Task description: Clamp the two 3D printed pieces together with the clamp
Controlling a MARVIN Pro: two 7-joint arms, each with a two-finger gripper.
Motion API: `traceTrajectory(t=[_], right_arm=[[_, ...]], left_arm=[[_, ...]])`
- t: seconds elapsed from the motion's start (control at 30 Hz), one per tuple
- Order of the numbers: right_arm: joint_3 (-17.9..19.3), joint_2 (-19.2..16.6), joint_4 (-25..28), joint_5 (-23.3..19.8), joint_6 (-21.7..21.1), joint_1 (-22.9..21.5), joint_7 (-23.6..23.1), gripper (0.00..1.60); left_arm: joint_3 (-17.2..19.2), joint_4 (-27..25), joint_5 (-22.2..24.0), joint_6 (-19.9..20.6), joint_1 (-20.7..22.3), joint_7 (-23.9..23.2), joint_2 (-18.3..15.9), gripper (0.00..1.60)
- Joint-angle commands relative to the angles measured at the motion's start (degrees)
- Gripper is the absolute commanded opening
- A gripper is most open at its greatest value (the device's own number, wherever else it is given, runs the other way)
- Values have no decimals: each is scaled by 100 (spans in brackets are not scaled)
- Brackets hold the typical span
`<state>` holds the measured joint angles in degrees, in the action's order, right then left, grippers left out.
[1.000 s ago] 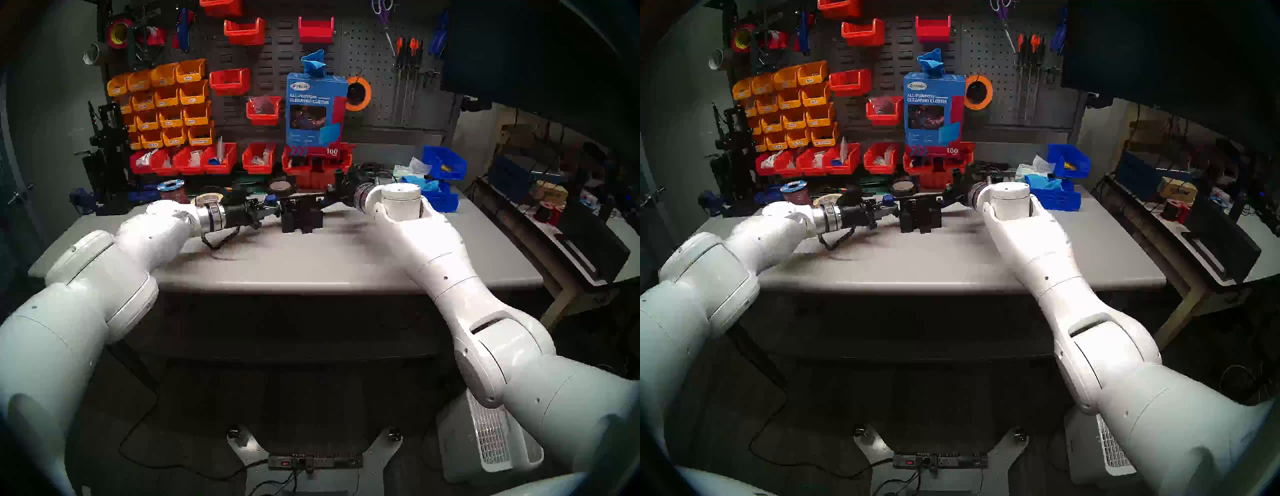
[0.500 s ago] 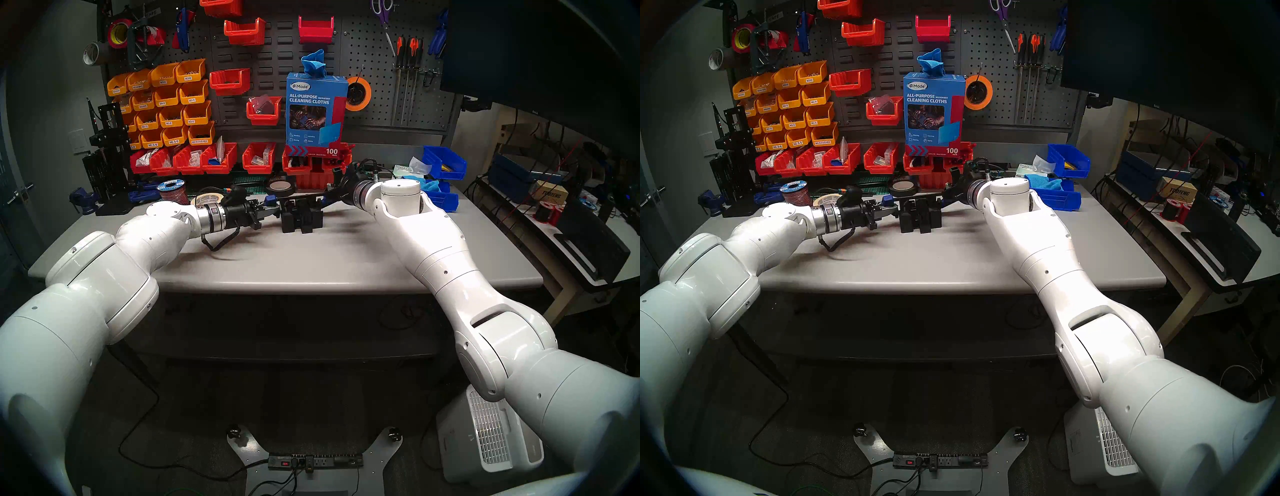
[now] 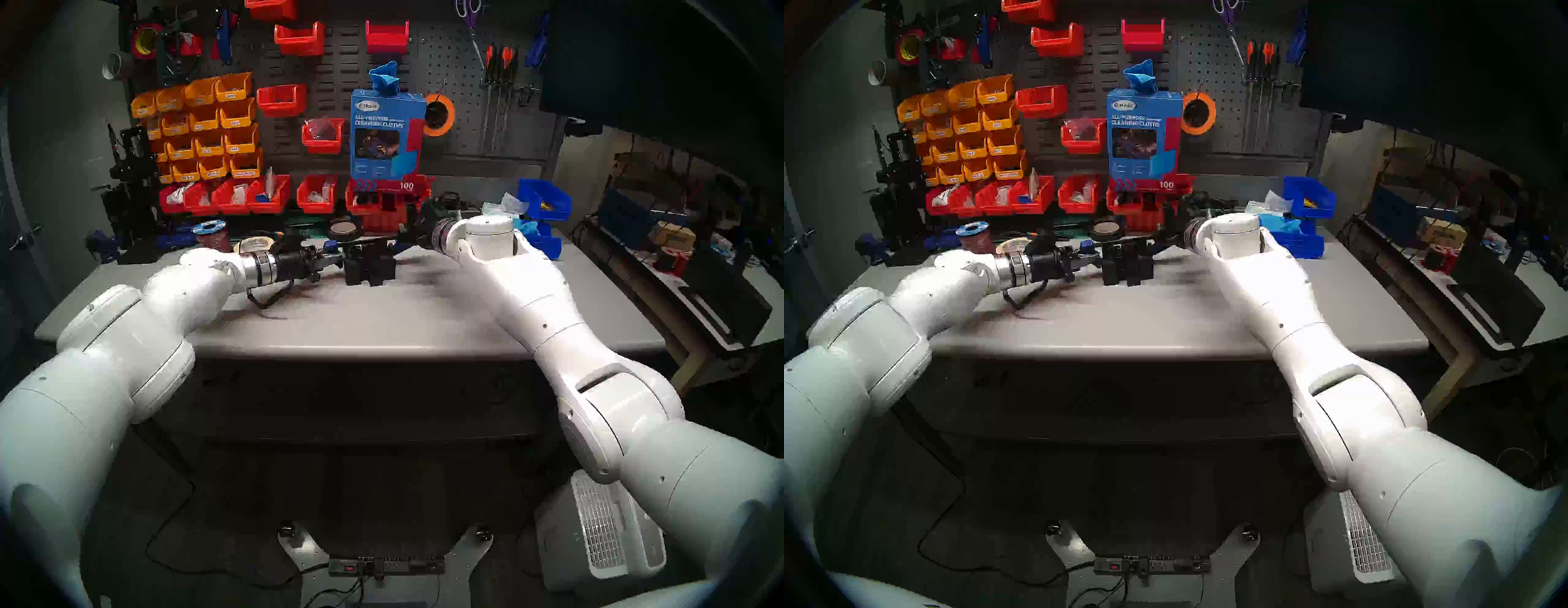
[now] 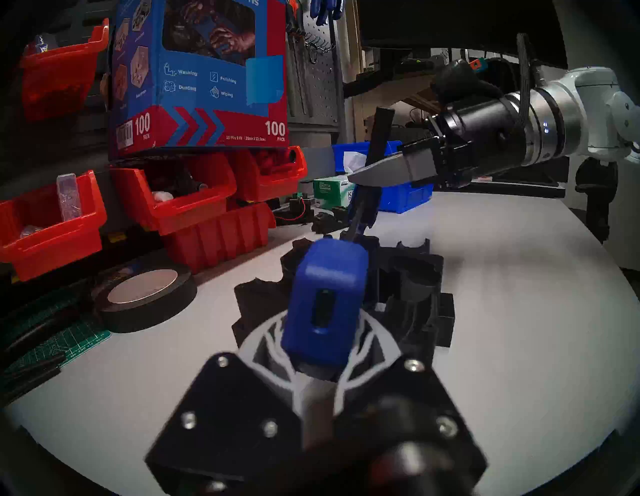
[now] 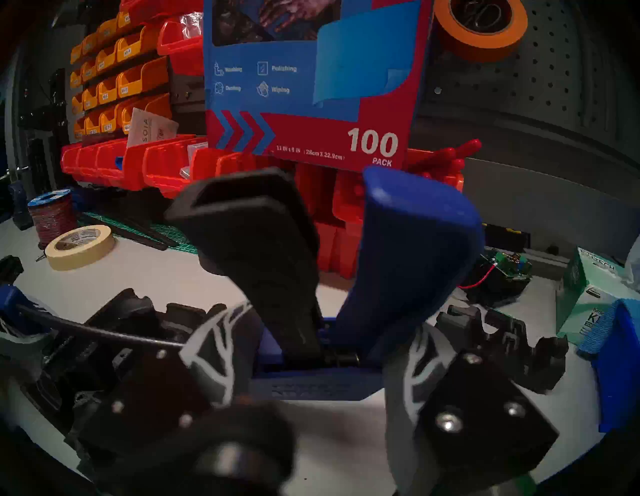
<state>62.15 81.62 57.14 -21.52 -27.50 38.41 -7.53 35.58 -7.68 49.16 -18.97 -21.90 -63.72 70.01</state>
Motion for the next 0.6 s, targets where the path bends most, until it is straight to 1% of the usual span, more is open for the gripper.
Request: traceTrajectory(t=[0.0,0.57], right_arm=[[-280,109,-265,0,-279,185,-226,0],[-422,155,-523,-15,-262,82,-313,0]], left_arm=[[24,-17,15,34,135,18,5,0],[62,-12,18,121,63,51,-7,0]])
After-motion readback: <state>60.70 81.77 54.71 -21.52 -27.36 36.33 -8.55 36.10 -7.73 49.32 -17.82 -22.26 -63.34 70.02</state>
